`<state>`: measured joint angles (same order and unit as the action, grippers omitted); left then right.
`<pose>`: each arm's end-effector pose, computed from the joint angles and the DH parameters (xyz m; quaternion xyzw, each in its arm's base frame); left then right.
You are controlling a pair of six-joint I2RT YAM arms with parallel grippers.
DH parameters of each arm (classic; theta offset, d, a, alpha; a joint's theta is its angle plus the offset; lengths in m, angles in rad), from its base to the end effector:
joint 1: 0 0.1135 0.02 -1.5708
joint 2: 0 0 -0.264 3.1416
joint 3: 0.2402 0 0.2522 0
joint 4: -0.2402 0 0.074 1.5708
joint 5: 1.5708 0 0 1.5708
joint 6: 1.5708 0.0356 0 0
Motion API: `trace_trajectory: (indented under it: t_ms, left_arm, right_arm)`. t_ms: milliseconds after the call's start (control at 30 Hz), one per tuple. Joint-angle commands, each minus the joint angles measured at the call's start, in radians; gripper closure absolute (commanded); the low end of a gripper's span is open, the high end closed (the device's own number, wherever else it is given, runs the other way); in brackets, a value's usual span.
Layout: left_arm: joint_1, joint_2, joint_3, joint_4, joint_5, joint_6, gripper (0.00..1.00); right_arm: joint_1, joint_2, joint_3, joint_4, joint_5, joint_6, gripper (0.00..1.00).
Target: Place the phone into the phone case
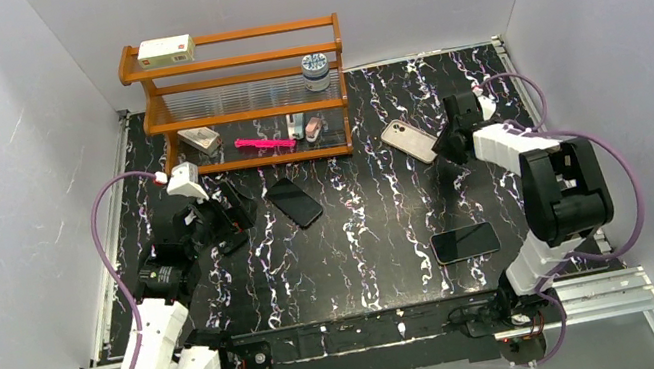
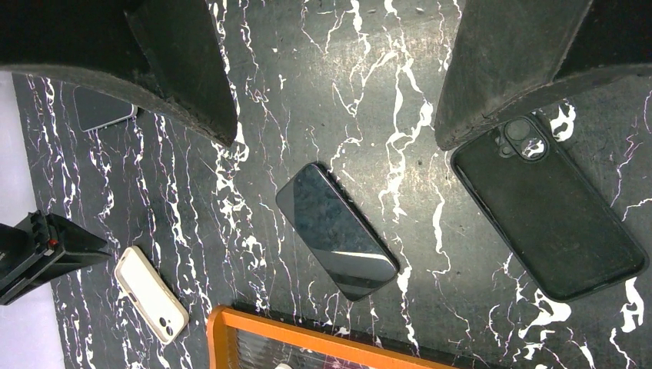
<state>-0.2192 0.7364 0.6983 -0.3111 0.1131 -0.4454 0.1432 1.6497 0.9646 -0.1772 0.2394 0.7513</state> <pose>0.1692 -0.0418 0.3040 -0.0601 0.8163 -0.2306 0.5262 0.3368 0.0400 0.1857 0.3183 0.8761 0.0480 0.3590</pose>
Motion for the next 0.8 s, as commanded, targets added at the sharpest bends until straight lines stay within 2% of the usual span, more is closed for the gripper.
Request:
trace_trajectory:
  t_ms: [0, 433, 767]
  left_arm:
    - [-0.003, -0.006, -0.008, 0.005, 0.004, 0.016, 0.02]
    - [-0.003, -0.011, -0.009, 0.005, -0.003, 0.017, 0.02]
    - [-0.003, -0.018, -0.010, 0.005, -0.007, 0.017, 0.02]
  right_arm:
    - [-0.007, 0.044, 0.063, 0.048, -0.039, 0.043, 0.61]
    - [-0.006, 0.138, 0.098, 0.025, -0.058, 0.062, 0.65]
    - [-0.006, 0.128, 0.107, -0.011, -0.050, 0.036, 0.84]
